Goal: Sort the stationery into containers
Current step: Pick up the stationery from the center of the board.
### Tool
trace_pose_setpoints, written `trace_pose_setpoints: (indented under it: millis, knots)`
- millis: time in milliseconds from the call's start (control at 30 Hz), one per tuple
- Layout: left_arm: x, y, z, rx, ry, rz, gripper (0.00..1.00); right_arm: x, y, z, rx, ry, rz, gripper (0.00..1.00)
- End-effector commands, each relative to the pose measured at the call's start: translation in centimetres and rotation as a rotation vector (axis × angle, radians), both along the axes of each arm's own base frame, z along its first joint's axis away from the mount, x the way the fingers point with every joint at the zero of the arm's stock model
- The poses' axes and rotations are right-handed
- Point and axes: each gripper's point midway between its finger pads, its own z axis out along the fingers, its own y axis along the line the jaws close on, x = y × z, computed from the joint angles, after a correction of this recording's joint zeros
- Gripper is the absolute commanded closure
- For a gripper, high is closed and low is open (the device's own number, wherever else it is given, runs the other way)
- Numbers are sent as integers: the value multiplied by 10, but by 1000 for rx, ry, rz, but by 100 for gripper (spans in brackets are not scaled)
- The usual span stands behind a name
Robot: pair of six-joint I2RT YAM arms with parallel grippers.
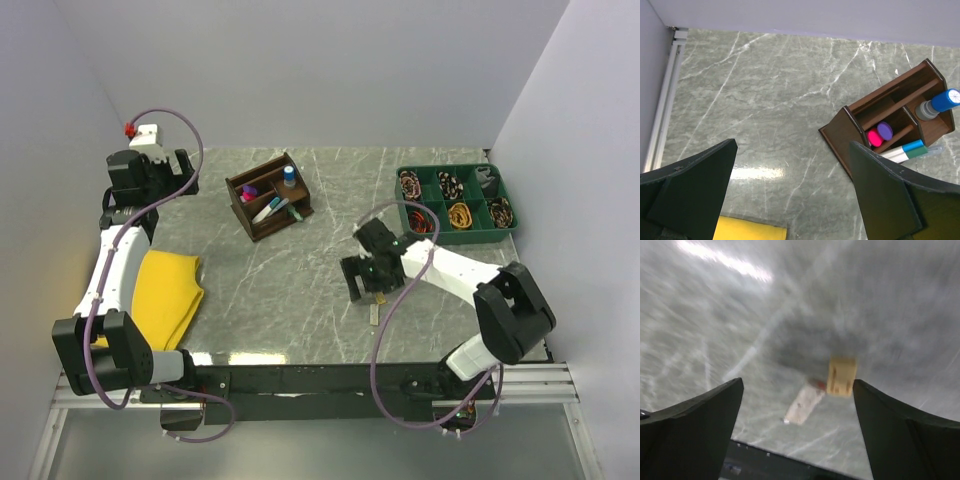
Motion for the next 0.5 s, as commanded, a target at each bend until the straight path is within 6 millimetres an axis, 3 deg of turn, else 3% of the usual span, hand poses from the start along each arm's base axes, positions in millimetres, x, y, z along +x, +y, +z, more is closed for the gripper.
trace_pose_setpoints:
  millis: [0,33,67,300,467]
  knots:
    - [-3,-8,2,-43,-11,-30,1,-39,-17,-9,15,94,-167,11]
    - [-3,-11,0,-48,-8,-42,1,-43,-19,-8,24,92,-181,21]
    - [-3,-10,-1,-50,-9,-41,0,-53,-26,-15,6,117,-223,25]
    - [-11,-15,-11,-45,-7,-66,1,-81,-27,-26,74,178,-273,37]
    - [-17,-17,-11,-55,-12,-70,1,-59,-24,-18,87,77,-261,43]
